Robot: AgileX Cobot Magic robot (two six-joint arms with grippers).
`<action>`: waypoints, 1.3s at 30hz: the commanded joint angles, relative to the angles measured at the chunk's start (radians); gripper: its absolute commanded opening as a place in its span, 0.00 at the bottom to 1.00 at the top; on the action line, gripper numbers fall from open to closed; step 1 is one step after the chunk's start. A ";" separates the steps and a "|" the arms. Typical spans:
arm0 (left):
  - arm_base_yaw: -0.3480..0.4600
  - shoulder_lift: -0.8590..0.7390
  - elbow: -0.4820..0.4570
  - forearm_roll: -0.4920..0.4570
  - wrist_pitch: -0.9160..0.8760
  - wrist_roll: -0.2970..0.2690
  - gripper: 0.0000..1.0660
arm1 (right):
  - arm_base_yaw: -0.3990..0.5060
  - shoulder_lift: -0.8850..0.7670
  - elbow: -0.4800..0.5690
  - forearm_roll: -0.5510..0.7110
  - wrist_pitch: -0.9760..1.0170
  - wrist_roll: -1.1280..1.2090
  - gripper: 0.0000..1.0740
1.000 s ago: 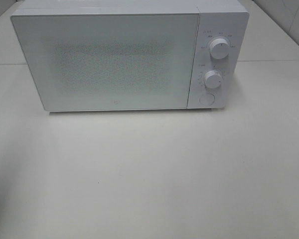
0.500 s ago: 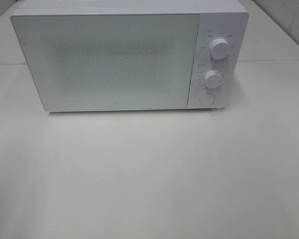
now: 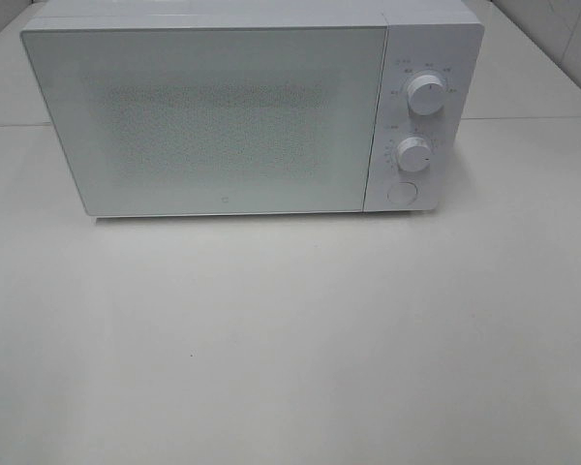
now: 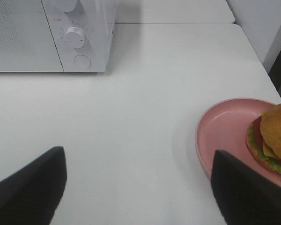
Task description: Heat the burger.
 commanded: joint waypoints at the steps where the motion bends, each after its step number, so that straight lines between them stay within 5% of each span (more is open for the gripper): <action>1: 0.002 -0.061 0.006 0.005 0.009 -0.003 0.98 | -0.005 -0.029 0.000 -0.003 -0.007 0.001 0.71; 7: 0.002 -0.095 0.008 0.026 0.008 -0.039 0.98 | -0.005 -0.027 0.000 -0.003 -0.007 0.001 0.71; 12: 0.002 -0.095 0.008 0.092 0.006 -0.133 0.98 | -0.005 -0.025 0.000 -0.003 -0.007 0.001 0.71; 39: 0.002 -0.093 0.008 0.094 0.006 -0.135 0.98 | -0.005 -0.025 0.000 -0.003 -0.007 0.001 0.71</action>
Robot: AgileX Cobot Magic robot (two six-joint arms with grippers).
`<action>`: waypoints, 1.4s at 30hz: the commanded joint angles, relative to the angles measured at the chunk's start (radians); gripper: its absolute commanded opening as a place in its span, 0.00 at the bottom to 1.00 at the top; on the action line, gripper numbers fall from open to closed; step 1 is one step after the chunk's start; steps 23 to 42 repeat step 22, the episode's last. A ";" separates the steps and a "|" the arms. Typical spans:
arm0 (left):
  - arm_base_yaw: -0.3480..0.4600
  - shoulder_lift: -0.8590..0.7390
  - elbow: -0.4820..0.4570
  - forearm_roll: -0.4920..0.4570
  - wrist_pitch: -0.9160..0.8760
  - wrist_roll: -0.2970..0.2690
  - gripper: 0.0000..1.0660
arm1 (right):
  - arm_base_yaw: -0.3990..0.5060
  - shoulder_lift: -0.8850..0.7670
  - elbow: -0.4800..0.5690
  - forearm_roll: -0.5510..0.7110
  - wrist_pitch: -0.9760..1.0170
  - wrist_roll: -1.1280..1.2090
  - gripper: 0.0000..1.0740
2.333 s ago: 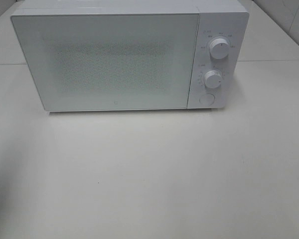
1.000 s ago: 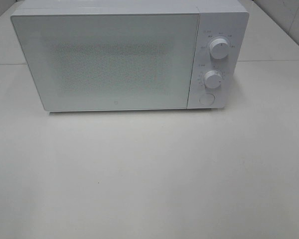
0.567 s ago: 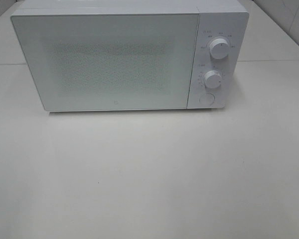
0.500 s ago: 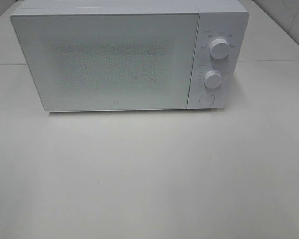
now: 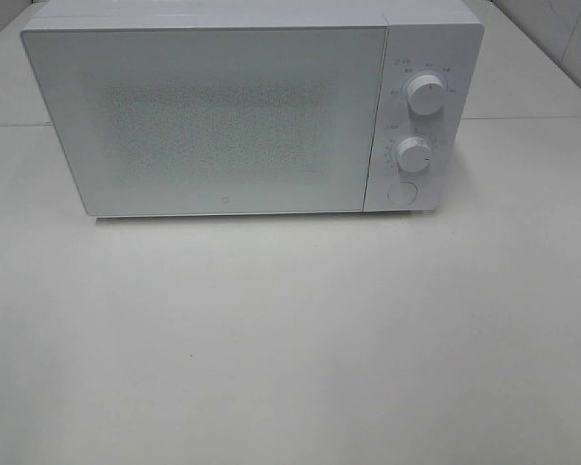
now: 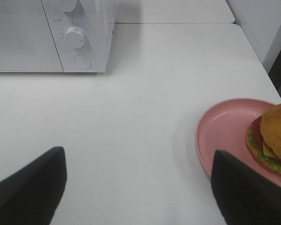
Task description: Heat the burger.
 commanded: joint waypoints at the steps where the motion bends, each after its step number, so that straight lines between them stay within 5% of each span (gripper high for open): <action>1: 0.002 -0.027 0.001 -0.001 -0.001 -0.006 0.98 | -0.005 -0.025 0.000 -0.003 -0.007 0.000 0.71; 42: 0.002 -0.027 0.001 -0.001 -0.001 -0.006 0.98 | -0.005 -0.025 0.000 -0.003 -0.007 0.000 0.71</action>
